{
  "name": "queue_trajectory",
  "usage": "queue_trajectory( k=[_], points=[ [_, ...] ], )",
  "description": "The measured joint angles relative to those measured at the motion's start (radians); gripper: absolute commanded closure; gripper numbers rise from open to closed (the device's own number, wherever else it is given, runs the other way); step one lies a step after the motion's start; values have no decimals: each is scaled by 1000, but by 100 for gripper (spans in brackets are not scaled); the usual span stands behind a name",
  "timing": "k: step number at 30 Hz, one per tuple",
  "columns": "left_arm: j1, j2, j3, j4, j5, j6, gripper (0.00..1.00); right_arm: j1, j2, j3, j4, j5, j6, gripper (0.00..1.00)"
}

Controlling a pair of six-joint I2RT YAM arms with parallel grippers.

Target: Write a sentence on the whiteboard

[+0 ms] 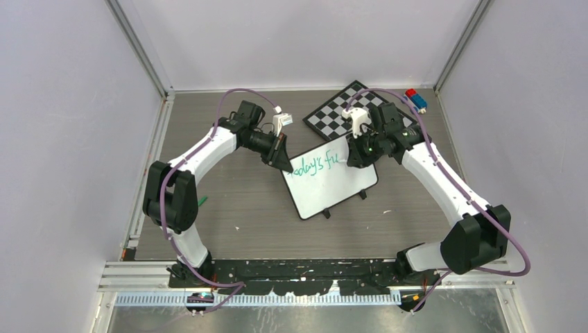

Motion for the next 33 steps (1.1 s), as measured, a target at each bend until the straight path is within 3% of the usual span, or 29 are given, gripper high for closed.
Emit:
queue_trajectory(
  k=[20, 33],
  points=[
    [-1, 0, 0, 1, 2, 1, 100, -5, 30, 130, -13, 49, -26, 100],
    [0, 0, 0, 1, 3, -2, 100, -5, 6, 53, 6, 44, -21, 100]
  ],
)
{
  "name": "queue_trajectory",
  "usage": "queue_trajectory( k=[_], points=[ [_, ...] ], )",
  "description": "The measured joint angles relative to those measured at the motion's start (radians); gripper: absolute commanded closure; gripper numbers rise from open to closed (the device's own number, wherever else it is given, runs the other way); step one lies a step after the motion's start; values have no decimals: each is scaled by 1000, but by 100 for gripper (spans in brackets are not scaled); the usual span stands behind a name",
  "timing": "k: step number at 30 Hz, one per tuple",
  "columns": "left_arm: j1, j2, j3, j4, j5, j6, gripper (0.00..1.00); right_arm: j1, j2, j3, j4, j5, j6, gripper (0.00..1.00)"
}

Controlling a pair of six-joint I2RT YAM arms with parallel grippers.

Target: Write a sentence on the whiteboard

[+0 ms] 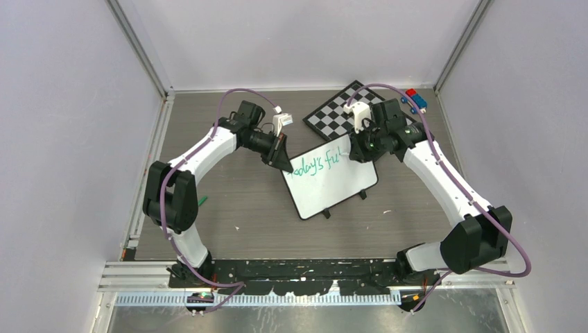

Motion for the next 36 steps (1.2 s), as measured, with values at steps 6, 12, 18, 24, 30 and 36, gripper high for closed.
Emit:
queue_trajectory(
  k=[6, 12, 18, 24, 30, 36],
  points=[
    [0, 0, 0, 0, 0, 0, 100, 0, -17, -51, -7, -3, 0, 100],
    [-1, 0, 0, 0, 1, 1, 100, 0, -18, -37, -23, 5, -5, 100],
    [-1, 0, 0, 1, 1, 1, 100, -6, -18, 44, -38, 18, -20, 100],
    [-1, 0, 0, 1, 1, 0, 100, -8, -7, 92, -32, 25, -24, 100],
    [0, 0, 0, 1, 0, -3, 100, -8, 47, 93, -31, 24, -27, 100],
    [0, 0, 0, 0, 0, -5, 100, -8, 37, 68, -29, 23, -27, 100]
  ],
)
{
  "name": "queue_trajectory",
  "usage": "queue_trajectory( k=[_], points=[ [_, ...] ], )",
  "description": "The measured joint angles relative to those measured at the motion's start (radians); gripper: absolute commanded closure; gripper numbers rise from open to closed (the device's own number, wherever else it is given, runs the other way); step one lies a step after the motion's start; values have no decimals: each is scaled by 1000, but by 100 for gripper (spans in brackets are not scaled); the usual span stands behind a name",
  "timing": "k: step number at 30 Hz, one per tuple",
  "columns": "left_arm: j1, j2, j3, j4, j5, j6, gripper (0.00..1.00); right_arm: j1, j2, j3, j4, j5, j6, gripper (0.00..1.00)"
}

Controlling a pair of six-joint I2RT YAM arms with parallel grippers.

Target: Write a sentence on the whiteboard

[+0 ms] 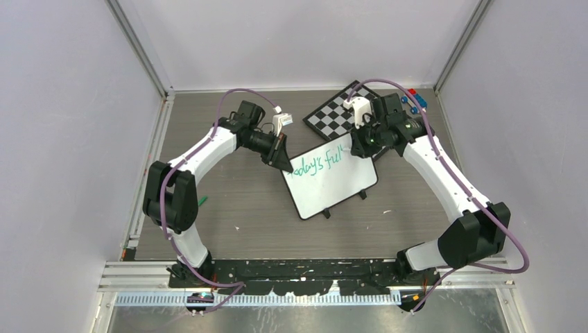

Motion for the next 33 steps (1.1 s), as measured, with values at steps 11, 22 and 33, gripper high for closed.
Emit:
queue_trajectory(
  k=[11, 22, 33],
  points=[
    [-1, 0, 0, 0, 0, 3, 100, 0, -37, -101, -13, -2, -3, 100],
    [-7, -5, 0, -2, -25, 7, 72, -5, -37, -1, -41, 11, -25, 100],
    [-16, -30, 0, -13, -94, 2, 51, 17, -66, 9, -82, -172, 32, 100]
  ],
)
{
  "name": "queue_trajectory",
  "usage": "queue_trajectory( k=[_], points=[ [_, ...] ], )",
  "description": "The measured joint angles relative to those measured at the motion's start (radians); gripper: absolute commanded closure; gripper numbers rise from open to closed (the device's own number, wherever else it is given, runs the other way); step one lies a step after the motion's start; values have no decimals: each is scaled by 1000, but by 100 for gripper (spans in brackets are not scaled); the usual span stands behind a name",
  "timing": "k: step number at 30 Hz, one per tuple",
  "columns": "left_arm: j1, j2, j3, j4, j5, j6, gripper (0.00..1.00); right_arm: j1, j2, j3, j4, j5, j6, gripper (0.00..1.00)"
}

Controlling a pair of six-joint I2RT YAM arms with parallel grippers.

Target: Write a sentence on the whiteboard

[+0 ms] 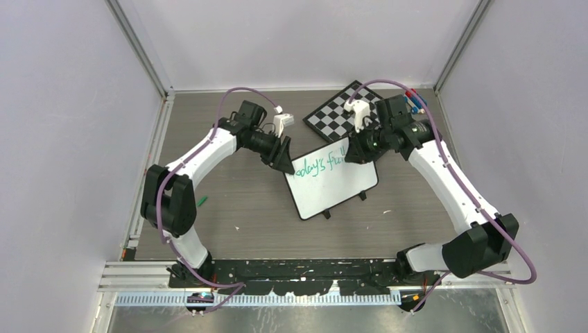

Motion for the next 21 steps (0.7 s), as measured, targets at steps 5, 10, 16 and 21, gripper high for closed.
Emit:
queue_trajectory(
  k=[5, 10, 16, 21],
  points=[
    [-1, -21, 0, -4, -15, -1, 50, 55, -43, -102, 20, -63, 44, 100],
    [-14, -21, -21, -8, -29, -1, 51, 113, -85, -184, 56, -90, 76, 100],
    [-33, -21, -32, -14, -33, -1, 56, 180, -93, -252, 143, -90, 105, 100],
    [-35, -21, -40, -13, -33, 0, 62, 241, -93, -283, 177, -69, 119, 100]
  ],
)
